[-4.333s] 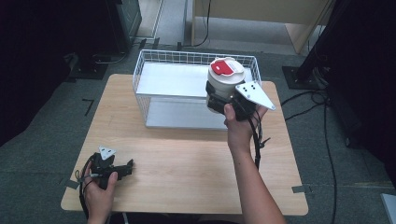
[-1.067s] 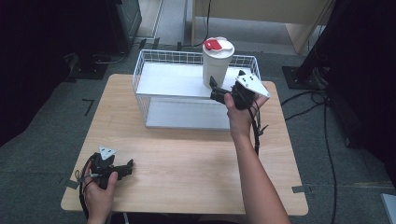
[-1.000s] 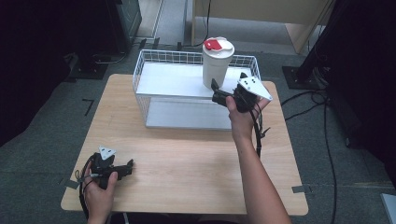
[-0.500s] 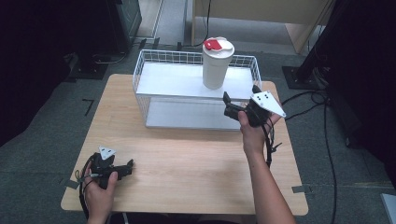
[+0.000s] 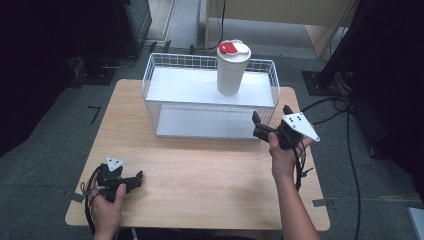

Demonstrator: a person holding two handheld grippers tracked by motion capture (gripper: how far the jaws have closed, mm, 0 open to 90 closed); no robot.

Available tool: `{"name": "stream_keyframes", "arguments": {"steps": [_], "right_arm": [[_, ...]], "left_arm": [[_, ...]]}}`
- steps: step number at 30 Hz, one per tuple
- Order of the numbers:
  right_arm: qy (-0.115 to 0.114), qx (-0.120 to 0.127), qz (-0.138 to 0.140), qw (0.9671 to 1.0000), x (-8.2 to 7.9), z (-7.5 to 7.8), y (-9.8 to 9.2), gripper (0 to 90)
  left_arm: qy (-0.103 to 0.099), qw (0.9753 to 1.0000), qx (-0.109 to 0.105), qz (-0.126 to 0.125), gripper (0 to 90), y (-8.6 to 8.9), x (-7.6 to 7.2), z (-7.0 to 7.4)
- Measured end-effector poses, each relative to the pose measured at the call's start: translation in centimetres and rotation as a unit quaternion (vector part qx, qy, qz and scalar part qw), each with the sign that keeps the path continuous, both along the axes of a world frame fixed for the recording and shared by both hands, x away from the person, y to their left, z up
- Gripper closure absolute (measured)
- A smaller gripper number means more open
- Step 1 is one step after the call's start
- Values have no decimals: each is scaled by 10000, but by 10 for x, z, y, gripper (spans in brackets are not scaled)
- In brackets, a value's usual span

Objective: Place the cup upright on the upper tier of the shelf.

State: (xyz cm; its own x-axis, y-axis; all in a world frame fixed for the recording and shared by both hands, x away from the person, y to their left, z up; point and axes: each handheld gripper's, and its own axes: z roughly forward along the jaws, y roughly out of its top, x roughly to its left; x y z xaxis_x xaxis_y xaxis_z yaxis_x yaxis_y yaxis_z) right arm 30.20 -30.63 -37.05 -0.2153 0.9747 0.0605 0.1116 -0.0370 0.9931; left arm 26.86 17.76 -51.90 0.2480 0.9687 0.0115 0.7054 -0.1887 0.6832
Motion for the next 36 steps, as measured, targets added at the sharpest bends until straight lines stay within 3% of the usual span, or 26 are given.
{"name": "stream_keyframes", "arguments": {"steps": [17, 36], "right_arm": [[242, 100, -322, 9991, -27, -29, -35, 0], [483, 120, -587, 9970, -51, -62, -59, 0]], "left_arm": [[4, 10000, -2, 0, 0, 0, 0, 0], [-1, 10000, -10, 6, 0, 0, 0, 0]]}}
